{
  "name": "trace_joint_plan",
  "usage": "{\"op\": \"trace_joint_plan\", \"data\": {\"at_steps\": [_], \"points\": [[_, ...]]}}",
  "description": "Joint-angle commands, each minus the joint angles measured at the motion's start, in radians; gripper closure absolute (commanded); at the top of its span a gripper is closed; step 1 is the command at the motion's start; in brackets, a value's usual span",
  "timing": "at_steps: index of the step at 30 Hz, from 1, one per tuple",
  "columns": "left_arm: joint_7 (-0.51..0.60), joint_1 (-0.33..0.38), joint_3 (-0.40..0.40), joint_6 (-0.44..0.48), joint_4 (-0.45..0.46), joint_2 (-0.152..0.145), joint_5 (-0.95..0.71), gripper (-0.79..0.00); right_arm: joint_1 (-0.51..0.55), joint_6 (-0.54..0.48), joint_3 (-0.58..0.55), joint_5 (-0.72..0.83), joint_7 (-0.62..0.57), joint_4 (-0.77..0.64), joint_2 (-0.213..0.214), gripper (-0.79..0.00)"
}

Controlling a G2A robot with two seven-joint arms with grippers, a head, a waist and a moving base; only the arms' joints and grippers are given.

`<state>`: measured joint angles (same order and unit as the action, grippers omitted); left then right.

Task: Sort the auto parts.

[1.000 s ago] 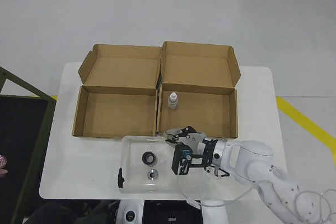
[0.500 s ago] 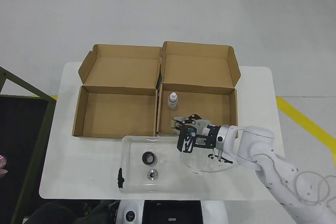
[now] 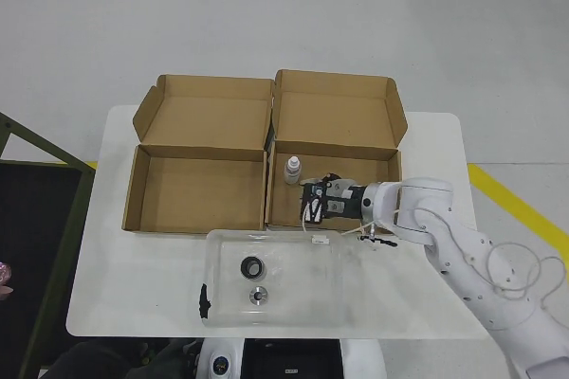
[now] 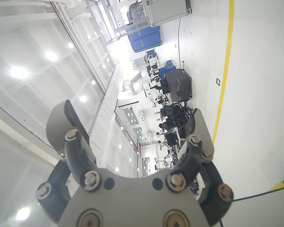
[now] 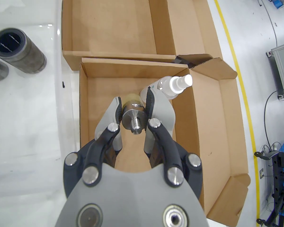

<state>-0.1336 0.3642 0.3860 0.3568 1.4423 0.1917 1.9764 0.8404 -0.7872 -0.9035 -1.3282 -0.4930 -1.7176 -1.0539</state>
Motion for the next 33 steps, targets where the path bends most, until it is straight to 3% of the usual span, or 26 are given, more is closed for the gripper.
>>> {"op": "trace_joint_plan", "data": {"at_steps": [1,13,29,33], "points": [[0.0,0.0,0.0,0.0,0.0,0.0,0.0,-0.785,-0.03,-0.009,0.017,0.009,-0.015,0.035,-0.007,0.0],[0.0,0.0,0.0,0.0,0.0,0.0,0.0,-0.785,-0.154,-0.019,0.116,0.03,-0.073,0.218,-0.053,0.0],[0.0,0.0,0.0,0.0,0.0,0.0,0.0,-0.785,-0.228,0.0,0.19,0.004,-0.118,0.352,-0.098,0.0],[0.0,0.0,0.0,0.0,0.0,0.0,0.0,-0.785,-0.232,0.014,0.204,-0.016,-0.125,0.364,-0.106,-0.086]]}}
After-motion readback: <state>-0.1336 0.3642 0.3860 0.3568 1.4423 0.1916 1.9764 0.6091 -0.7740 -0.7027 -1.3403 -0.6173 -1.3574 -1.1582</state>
